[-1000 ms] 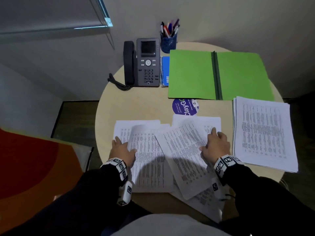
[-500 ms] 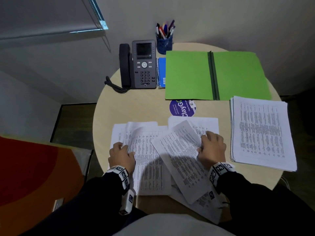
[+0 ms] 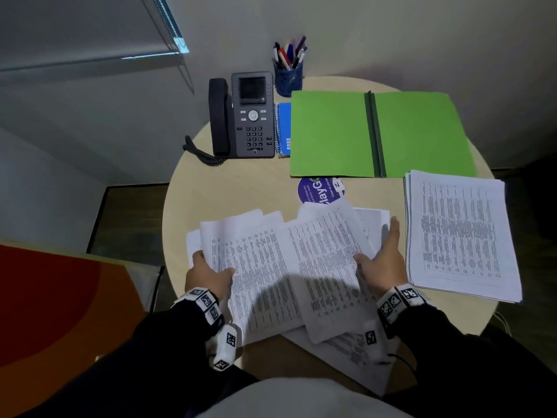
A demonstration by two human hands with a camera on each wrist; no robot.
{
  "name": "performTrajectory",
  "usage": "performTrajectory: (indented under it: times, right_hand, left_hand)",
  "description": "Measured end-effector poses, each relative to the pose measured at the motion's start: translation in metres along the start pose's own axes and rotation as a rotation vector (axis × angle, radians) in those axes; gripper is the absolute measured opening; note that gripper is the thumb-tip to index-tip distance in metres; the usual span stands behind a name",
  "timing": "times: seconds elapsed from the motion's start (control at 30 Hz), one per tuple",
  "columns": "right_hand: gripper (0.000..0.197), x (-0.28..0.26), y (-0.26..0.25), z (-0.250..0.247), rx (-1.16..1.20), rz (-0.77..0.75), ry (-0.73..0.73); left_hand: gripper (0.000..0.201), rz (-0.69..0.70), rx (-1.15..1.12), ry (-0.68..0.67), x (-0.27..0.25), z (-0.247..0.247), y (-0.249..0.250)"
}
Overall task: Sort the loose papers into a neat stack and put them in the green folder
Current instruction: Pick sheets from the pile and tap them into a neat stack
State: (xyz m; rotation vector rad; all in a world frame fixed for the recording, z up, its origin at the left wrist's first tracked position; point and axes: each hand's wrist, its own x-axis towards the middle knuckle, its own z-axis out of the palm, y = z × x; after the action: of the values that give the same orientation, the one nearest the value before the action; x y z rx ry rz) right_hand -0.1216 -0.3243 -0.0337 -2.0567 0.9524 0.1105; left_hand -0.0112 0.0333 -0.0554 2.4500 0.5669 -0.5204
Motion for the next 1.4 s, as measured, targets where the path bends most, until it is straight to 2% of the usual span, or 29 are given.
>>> performTrajectory:
  times: [0.07,0.1,0.17,0.27,0.37,0.47,0.53,0.6,0.7,0.8,0.9,0.97,1.03,1.23,1.4]
  right_hand:
    - [0.052,0.001,0.003,-0.007,0.028,0.044,-0.018]
    - [0.033,0.001,0.003,-0.01,0.033,0.053,-0.038]
    - [0.022,0.006,0.005,-0.013,0.023,0.037,-0.057]
    - [0.039,0.019,0.011,-0.011,-0.25,-0.11,-0.047]
    - [0.051,0.036,0.019,-0.003,-0.538,-0.233,-0.082]
    - [0.046,0.041,0.018,0.002,-0.668,-0.221,-0.147]
    - [0.042,0.038,0.014,0.004,-0.735,-0.205,-0.162]
    - [0.038,0.035,0.01,0.005,-0.752,-0.192,-0.156]
    - [0.038,0.031,0.009,0.006,-0.752,-0.189,-0.155]
    - [0.037,0.027,0.007,0.007,-0.747,-0.198,-0.148]
    - [0.034,0.023,0.007,0.011,-0.727,-0.203,-0.131]
    - [0.04,0.02,0.008,0.016,-0.714,-0.194,-0.122]
    - [0.044,0.016,0.009,0.018,-0.703,-0.189,-0.097]
    - [0.04,0.014,0.014,0.023,-0.66,-0.185,-0.111]
    - [0.052,0.013,0.013,0.026,-0.644,-0.182,-0.122]
  left_hand:
    - [0.05,0.036,-0.054,-0.029,0.0,0.001,-0.008]
    - [0.038,0.051,-0.108,-0.03,-0.003,0.001,-0.011]
    - [0.024,0.082,-0.226,-0.019,-0.008,-0.001,-0.013]
    - [0.045,0.109,-0.302,0.021,-0.013,-0.008,-0.01]
    - [0.067,0.058,-0.329,0.059,-0.01,-0.013,-0.011]
    - [0.061,0.036,-0.308,0.084,-0.014,-0.016,-0.008]
    - [0.04,0.031,-0.289,0.078,-0.016,-0.018,-0.005]
    - [0.018,0.038,-0.295,0.058,-0.016,-0.019,-0.006]
    - [0.01,0.046,-0.295,0.018,-0.016,-0.023,-0.008]
    - [0.028,0.149,-0.061,-0.039,-0.012,-0.021,-0.012]
    - [0.063,0.274,0.267,-0.057,-0.009,-0.01,-0.013]
    - [0.083,0.242,0.384,-0.024,-0.014,-0.006,-0.005]
    - [0.094,0.183,0.416,-0.057,-0.018,-0.006,0.001]
    - [0.108,0.131,0.454,-0.089,-0.007,-0.007,-0.003]
    - [0.081,0.172,0.454,-0.025,-0.014,0.0,-0.004]
